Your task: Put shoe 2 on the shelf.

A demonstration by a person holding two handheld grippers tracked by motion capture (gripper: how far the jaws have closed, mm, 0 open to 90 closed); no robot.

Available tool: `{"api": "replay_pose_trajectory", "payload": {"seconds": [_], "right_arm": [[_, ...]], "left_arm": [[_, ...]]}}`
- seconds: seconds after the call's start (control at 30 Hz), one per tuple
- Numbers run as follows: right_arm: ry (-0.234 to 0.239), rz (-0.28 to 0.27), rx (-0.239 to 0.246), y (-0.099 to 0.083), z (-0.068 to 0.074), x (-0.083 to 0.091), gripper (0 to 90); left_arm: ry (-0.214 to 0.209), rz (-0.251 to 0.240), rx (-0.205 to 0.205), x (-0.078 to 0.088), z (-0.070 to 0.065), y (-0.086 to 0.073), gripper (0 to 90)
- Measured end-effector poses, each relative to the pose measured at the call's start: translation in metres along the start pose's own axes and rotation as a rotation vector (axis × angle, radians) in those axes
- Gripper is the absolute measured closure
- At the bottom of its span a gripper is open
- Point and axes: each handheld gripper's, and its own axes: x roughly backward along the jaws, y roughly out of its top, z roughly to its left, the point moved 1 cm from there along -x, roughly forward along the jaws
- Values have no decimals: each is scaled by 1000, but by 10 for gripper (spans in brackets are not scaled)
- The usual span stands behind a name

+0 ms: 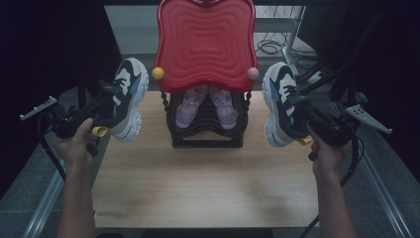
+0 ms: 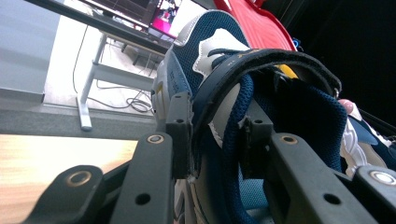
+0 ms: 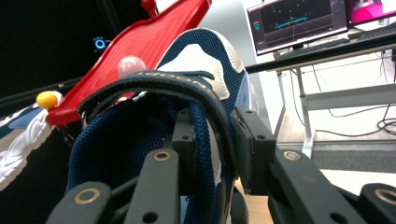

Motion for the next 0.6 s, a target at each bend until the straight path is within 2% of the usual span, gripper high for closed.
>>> {"api": "replay_pose_trajectory", "payload": {"seconds": [0.2, 0.4, 0.6], "right_arm": [[14, -11, -16, 9, -1, -5, 716], [7, -29, -21, 18, -3, -8, 717], [9, -31, -7, 31, 0, -12, 716]], "left_arm": [[6, -12, 6, -6, -1, 7, 708], [16, -24, -1, -9, -3, 17, 707], [10, -42, 0, -12, -6, 31, 707]]}}
